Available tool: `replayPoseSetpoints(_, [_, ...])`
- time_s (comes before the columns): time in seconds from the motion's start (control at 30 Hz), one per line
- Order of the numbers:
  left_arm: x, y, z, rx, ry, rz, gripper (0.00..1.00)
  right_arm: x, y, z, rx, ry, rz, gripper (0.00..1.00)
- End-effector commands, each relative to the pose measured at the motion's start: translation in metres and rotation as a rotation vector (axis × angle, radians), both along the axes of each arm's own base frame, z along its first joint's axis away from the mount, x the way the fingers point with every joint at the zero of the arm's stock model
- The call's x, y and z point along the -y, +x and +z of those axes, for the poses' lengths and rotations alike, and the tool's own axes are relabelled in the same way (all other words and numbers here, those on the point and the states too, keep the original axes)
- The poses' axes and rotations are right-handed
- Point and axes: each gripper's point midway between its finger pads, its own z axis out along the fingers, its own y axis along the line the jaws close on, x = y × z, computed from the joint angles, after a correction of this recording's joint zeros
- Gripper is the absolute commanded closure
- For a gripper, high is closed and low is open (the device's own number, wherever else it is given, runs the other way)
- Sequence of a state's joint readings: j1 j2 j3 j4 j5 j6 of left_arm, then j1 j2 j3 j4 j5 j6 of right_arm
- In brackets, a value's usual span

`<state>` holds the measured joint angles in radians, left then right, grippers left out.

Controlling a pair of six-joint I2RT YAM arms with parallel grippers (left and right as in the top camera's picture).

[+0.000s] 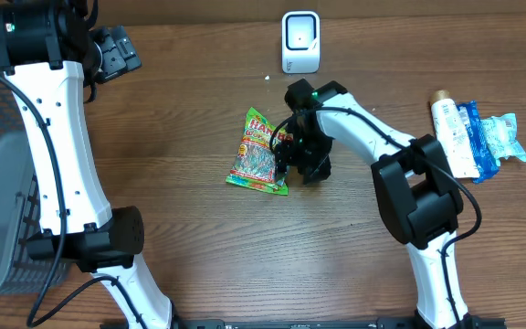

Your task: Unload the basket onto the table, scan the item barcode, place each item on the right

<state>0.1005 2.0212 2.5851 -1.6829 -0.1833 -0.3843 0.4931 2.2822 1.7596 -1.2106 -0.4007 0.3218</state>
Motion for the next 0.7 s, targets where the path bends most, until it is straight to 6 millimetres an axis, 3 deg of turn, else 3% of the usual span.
replayPoseSetpoints(0.0, [0.0, -0.003, 0.007, 0.016, 0.007, -0.012, 0.0, 0.014, 0.036, 0.015, 0.126, -0.037, 0.016, 0.35])
replayPoseSetpoints(0.07, [0.0, -0.003, 0.007, 0.015, 0.007, -0.012, 0.0, 0.013, 0.059, 0.047, 0.23, -0.057, 0.006, 0.36])
replayPoseSetpoints(0.17, [0.0, -0.003, 0.007, 0.016, 0.007, -0.012, 0.0, -0.003, 0.076, 0.08, 0.322, -0.022, -0.008, 0.37])
replayPoseSetpoints(0.3, [0.0, -0.003, 0.007, 0.015, 0.007, -0.012, 0.0, -0.037, 0.085, 0.098, 0.408, 0.036, -0.022, 0.37])
replayPoseSetpoints(0.43, [0.0, -0.003, 0.007, 0.015, 0.007, -0.012, 0.0, -0.072, 0.085, 0.087, 0.513, 0.011, 0.045, 0.37])
replayPoseSetpoints(0.57, [0.0, -0.003, 0.007, 0.015, 0.007, -0.012, 0.0, -0.083, 0.088, 0.058, 0.71, -0.269, 0.127, 0.32])
replayPoseSetpoints(0.67, [0.0, -0.003, 0.007, 0.016, 0.007, -0.012, 0.0, -0.098, 0.08, 0.039, 0.746, -0.322, 0.173, 0.3])
